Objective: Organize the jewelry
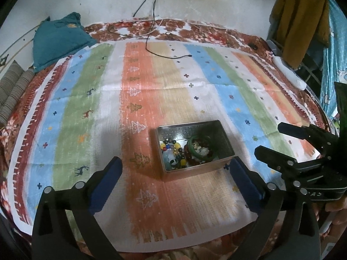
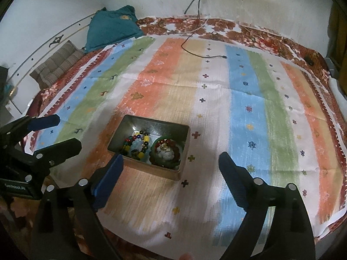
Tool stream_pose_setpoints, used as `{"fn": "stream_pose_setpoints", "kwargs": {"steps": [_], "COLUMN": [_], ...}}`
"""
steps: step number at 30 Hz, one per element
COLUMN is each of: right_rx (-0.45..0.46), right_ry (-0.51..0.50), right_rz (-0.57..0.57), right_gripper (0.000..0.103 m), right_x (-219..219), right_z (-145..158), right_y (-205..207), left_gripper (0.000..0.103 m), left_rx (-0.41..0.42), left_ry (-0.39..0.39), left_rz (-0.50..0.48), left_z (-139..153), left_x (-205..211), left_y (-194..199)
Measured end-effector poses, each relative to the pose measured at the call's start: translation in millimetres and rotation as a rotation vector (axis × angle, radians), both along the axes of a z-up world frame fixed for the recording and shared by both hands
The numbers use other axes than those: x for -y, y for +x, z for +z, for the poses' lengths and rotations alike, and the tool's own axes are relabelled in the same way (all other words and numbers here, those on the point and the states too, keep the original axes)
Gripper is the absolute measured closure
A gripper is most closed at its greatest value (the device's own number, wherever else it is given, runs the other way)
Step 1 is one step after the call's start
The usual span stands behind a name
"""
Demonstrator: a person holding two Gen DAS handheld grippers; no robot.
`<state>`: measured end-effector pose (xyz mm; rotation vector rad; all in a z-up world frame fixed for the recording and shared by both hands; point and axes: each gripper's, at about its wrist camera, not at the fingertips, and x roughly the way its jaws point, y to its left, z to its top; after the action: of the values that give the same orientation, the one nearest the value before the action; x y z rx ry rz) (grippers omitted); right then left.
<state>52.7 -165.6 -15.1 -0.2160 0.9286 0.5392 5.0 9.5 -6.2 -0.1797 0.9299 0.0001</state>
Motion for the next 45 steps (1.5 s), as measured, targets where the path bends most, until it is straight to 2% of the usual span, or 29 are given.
{"fn": "stream_pose_setpoints", "kwargs": {"steps": [5, 13, 20, 34, 45], "right_rx": [-0.002, 0.047, 0.076, 0.075, 0.078], "right_ry": [0.028, 0.036, 0.054, 0.076, 0.094], "right_rz": [-0.006, -0.014, -0.009, -0.001, 0.005], "right_gripper": [0.009, 0.006, 0.006, 0.006, 0.006], "right_x": [11.8, 17.4, 20.7, 25.5, 28.2], "right_z": [1.5, 8.2, 11.8, 15.5, 18.0], "right_y": [-8.4, -20.2, -26.3, -32.7, -36.0], "left_gripper": [0.006, 0.006, 0.006, 0.006, 0.006], "left_rx": [0.013, 0.06, 0.088, 0.097, 0.134], "left_ry": [-0.005, -0.004, 0.05, 0.081, 0.109], "left_rz": [-0.001, -0.003, -0.017, -0.025, -0.032], "left_z": [1.9, 5.7, 7.3, 5.8, 10.0], "left_x": [0.3, 4.6, 15.0, 17.8, 22.4], "left_y": [-6.8, -19.9, -23.0, -23.9, -28.1]}}
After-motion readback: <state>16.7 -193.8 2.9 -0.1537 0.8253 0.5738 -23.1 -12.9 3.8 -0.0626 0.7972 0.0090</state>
